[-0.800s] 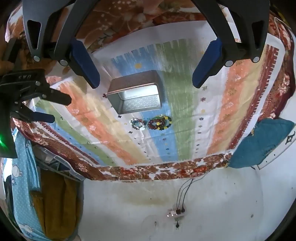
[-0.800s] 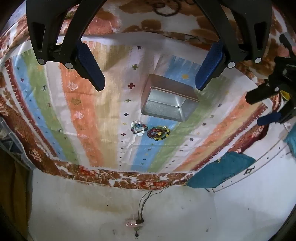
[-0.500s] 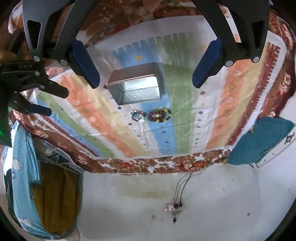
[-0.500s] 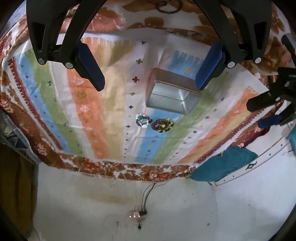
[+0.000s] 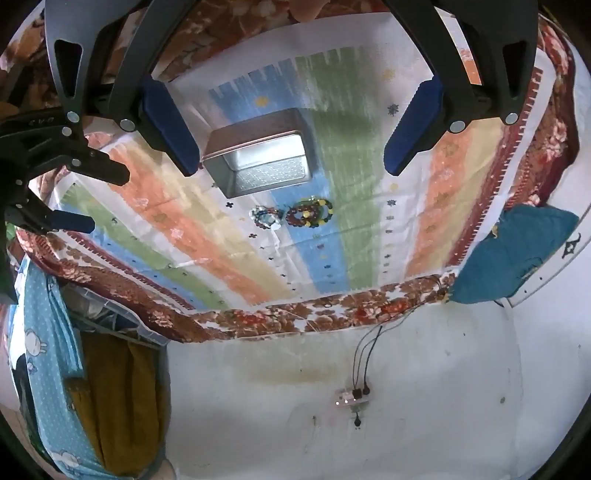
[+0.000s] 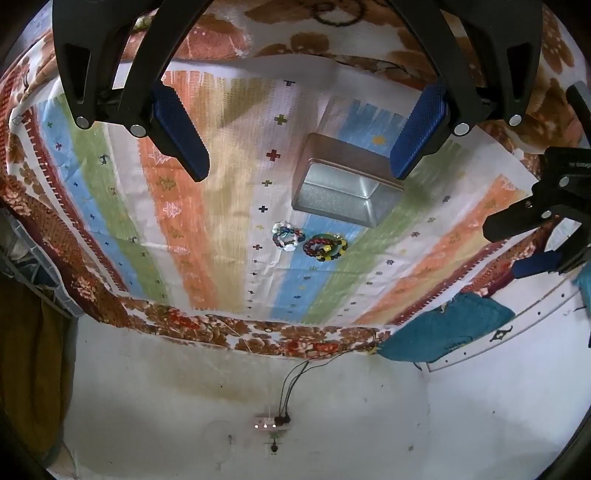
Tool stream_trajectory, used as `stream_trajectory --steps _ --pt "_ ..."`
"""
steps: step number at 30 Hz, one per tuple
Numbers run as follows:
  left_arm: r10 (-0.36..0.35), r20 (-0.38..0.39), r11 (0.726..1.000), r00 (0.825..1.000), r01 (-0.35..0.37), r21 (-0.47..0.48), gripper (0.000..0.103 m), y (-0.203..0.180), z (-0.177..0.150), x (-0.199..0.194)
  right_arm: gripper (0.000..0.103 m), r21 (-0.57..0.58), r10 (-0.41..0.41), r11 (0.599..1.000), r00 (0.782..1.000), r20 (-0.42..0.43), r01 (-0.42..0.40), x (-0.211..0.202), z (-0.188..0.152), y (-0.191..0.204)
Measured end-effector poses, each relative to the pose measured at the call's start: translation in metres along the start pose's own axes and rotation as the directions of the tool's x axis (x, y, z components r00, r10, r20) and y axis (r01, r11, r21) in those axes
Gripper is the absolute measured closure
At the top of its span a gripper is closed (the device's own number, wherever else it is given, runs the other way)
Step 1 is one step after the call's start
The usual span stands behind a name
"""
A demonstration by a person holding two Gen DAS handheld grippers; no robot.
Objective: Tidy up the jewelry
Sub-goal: 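Move both tools toward the bracelets beside the silver tin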
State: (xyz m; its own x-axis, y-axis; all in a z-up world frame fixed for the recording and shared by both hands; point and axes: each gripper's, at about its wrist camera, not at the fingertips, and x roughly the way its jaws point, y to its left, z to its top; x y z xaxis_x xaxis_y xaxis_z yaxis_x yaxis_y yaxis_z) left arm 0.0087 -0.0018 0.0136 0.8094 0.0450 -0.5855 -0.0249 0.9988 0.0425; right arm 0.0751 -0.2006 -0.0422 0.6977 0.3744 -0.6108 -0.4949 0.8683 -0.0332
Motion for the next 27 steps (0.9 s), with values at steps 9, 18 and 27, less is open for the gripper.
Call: stream_trajectory --steps 9,18,27 --pt "-0.006 -0.026 1.000 1.000 0.006 -0.012 0.006 0.002 0.000 0.004 0.004 0.011 -0.003 1.000 1.000 0.011 0.003 -0.002 0.003 -0.003" --pt "-0.031 -0.083 1.000 0.996 0.031 0.000 0.006 -0.001 0.005 0.013 0.004 0.100 0.034 0.994 0.999 0.026 -0.037 -0.002 0.013 -0.018" --pt "0.014 -0.077 1.000 0.997 -0.013 0.004 0.006 0.000 0.015 0.024 0.004 0.106 0.015 0.994 0.999 0.043 -0.020 0.005 0.023 -0.014"
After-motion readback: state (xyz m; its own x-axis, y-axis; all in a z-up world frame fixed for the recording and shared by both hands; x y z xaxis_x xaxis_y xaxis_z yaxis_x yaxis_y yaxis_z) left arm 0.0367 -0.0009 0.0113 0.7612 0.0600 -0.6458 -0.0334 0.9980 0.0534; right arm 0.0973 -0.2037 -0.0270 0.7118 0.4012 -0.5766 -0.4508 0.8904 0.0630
